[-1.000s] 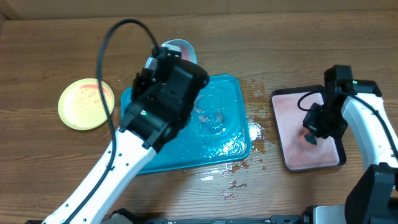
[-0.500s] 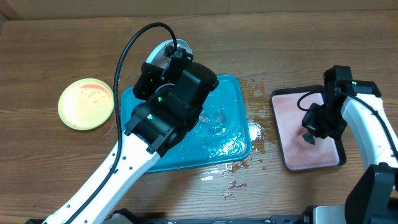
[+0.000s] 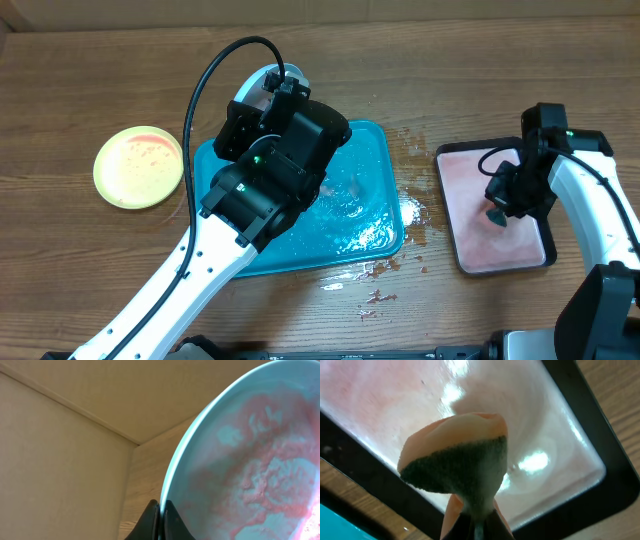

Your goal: Clean dirty plates on tray and stack at the side

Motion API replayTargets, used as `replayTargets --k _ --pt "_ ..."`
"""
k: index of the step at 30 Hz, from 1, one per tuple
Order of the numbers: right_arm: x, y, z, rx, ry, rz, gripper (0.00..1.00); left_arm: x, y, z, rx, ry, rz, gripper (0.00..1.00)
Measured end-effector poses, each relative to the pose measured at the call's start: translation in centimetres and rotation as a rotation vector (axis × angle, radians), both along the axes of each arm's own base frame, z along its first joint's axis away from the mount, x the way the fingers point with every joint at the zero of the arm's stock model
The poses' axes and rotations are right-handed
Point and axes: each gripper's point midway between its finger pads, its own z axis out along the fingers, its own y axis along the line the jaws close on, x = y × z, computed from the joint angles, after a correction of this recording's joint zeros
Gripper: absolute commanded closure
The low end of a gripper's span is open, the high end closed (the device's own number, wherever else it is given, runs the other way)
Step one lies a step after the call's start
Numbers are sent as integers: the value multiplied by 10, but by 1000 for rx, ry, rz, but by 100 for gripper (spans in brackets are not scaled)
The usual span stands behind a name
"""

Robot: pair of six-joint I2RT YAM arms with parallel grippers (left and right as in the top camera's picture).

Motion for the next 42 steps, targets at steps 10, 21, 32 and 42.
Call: replayTargets --k 10,21,32,42 --pt "7 -1 0 -3 -30 0 96 -1 1 0 6 4 2 96" --pt "10 -3 -11 -18 -53 -1 96 -1 1 0 6 4 2 96" --pt "24 -5 -12 -28 -109 -1 95 -1 1 0 6 4 2 96" --pt "29 -6 -20 -31 -142 -8 96 -1 1 0 7 4 2 96"
